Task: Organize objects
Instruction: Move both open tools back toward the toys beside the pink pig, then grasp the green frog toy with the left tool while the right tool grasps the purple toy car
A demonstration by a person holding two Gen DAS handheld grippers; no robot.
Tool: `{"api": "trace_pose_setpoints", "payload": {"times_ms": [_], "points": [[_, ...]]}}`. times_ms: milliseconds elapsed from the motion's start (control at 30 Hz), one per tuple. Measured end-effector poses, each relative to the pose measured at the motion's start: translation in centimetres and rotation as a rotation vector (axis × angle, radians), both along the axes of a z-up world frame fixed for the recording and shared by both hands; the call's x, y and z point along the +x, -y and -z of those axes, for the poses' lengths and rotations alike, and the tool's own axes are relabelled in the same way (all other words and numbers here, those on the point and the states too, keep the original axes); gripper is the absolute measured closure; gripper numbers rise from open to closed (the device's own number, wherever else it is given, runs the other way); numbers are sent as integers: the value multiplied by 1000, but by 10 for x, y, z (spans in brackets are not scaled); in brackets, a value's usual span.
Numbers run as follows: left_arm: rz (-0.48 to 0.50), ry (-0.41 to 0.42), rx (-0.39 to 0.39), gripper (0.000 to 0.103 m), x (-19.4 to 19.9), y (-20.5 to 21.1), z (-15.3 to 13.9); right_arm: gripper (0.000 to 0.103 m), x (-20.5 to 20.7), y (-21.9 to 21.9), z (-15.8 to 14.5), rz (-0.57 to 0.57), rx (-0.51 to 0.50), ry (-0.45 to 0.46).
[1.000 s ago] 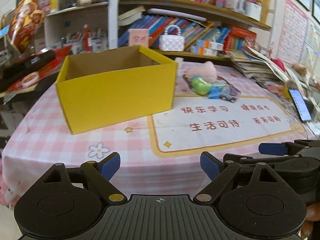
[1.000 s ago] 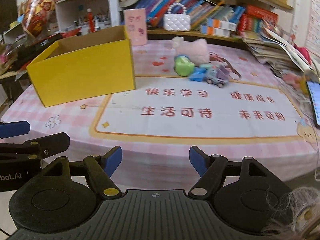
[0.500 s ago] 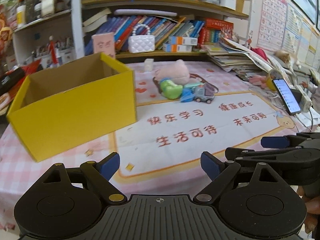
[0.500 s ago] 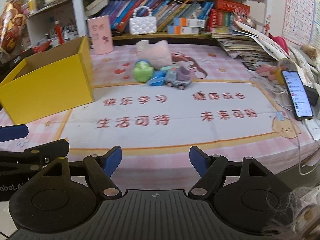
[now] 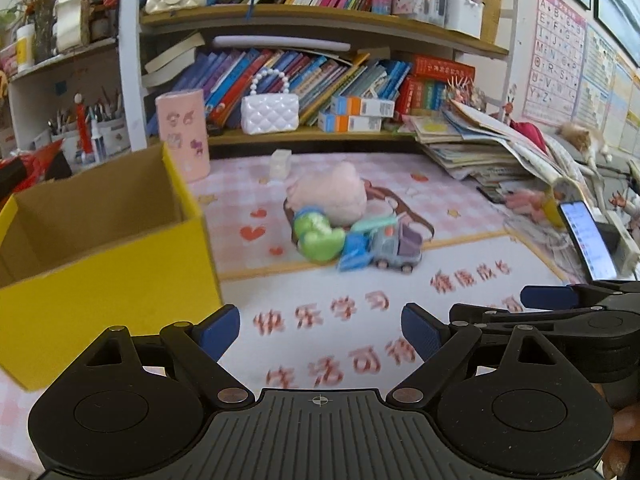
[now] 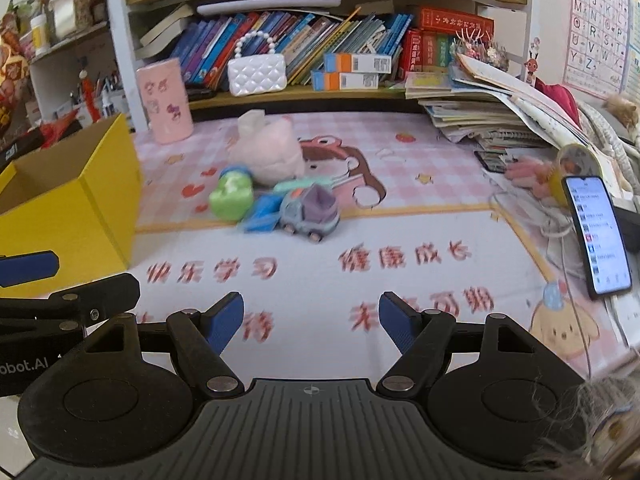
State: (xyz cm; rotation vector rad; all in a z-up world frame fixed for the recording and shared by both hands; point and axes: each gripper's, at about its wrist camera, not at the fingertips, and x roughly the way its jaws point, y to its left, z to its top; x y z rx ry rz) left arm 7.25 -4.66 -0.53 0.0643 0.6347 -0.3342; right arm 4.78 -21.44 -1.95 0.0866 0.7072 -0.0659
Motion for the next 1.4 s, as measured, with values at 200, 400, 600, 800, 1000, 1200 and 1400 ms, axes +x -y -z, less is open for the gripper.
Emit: {"api": "trace_pose_setpoints", "payload": {"times_ms": [200, 400, 600, 800, 1000, 1200, 1400], "points": [[-7, 26, 18, 13, 23, 30, -3, 30, 41, 32, -1, -49, 17, 13], [-87, 38, 42, 13, 56, 50, -4, 33, 89, 51, 14, -166, -29, 7], [-160, -4, 71, 13, 91, 61, 5, 34, 129, 59, 30, -321, -34, -16], [-223, -74, 52, 14, 133, 70, 22, 44, 155, 52, 38, -480, -38, -23], [-273, -141, 87, 29, 168, 77, 45, 46, 170, 50, 42, -551, -18, -47], [-298, -242, 47, 59, 188, 70, 65, 52, 178, 47, 50, -583, -4, -74], [-302, -205, 1, 62, 176, 64, 55, 63, 172, 54, 44, -557, 6, -77]]}}
